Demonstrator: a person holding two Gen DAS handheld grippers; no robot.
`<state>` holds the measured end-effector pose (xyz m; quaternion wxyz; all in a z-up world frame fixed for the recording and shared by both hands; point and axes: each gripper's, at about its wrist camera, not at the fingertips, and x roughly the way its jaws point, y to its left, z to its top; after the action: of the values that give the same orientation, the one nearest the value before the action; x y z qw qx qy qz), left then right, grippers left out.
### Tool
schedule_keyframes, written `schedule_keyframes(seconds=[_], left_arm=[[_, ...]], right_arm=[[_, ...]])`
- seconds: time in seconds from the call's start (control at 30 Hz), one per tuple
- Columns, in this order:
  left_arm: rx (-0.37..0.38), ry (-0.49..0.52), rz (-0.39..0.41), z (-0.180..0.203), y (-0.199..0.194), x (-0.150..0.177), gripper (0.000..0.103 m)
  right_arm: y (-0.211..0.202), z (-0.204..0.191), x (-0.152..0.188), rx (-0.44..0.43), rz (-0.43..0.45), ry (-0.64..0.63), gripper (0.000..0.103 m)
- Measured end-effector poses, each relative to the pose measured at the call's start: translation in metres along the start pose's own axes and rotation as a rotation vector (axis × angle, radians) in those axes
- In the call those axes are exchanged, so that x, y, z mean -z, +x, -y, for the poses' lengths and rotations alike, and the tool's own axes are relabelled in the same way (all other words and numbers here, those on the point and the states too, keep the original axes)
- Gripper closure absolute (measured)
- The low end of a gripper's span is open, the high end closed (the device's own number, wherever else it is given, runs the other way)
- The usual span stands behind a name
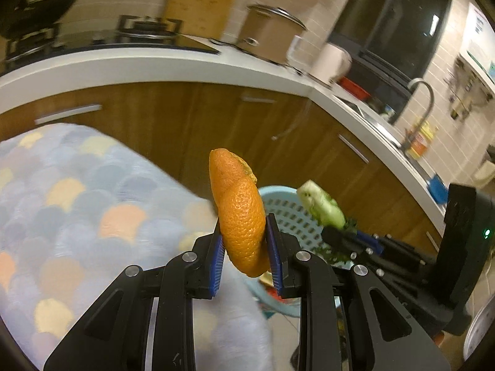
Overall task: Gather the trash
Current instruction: 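Carry orange peel and bok choy over the basket and open both tools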
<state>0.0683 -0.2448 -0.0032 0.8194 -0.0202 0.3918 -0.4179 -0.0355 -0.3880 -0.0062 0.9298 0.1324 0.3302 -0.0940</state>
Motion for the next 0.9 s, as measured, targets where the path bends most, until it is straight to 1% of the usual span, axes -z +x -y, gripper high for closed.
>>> schedule_keyframes(seconds=[0.07, 0.17, 0.23, 0.4, 0.47, 0.53, 0.57, 0.63, 0.67, 0.7, 0.73, 0.77, 0.9], left_arm=[[0.018, 0.018, -0.021, 0.011, 0.011, 0.001, 0.080], [0.042, 0.051, -0.058, 0.030, 0.030, 0.005, 0.080], [0.057, 0.064, -0.078, 0.038, 0.039, 0.009, 0.080], [0.071, 0.097, -0.129, 0.056, 0.063, 0.018, 0.078], [0.061, 0.107, -0.148, 0.061, 0.071, 0.023, 0.075], [0.037, 0.107, -0.159, 0.062, 0.077, 0.025, 0.065], [0.035, 0.103, -0.163, 0.062, 0.079, 0.027, 0.060], [0.032, 0.101, -0.163, 0.060, 0.078, 0.028, 0.059], [0.030, 0.102, -0.164, 0.060, 0.078, 0.029, 0.057], [0.025, 0.103, -0.165, 0.059, 0.077, 0.029, 0.054], [0.020, 0.102, -0.164, 0.059, 0.076, 0.029, 0.053], [0.016, 0.101, -0.160, 0.057, 0.074, 0.029, 0.052], [0.004, 0.092, -0.139, 0.052, 0.063, 0.028, 0.051]], right_arm=[[-0.002, 0.015, 0.000, 0.020, -0.005, 0.023, 0.087], [-0.003, 0.031, 0.004, 0.028, -0.020, 0.065, 0.087], [-0.001, 0.042, 0.007, 0.062, -0.030, 0.084, 0.087], [0.006, 0.065, 0.017, 0.096, -0.059, 0.138, 0.087], [0.008, 0.072, 0.021, 0.104, -0.073, 0.158, 0.085], [0.014, 0.079, 0.024, 0.108, -0.104, 0.188, 0.083], [0.017, 0.082, 0.026, 0.105, -0.116, 0.201, 0.080], [0.020, 0.085, 0.029, 0.109, -0.125, 0.206, 0.076], [0.021, 0.086, 0.031, 0.113, -0.131, 0.208, 0.069], [0.022, 0.087, 0.032, 0.115, -0.131, 0.210, 0.059], [0.022, 0.087, 0.033, 0.114, -0.127, 0.211, 0.056], [0.020, 0.087, 0.033, 0.108, -0.125, 0.212, 0.056], [0.012, 0.080, 0.030, 0.103, -0.103, 0.196, 0.056]])
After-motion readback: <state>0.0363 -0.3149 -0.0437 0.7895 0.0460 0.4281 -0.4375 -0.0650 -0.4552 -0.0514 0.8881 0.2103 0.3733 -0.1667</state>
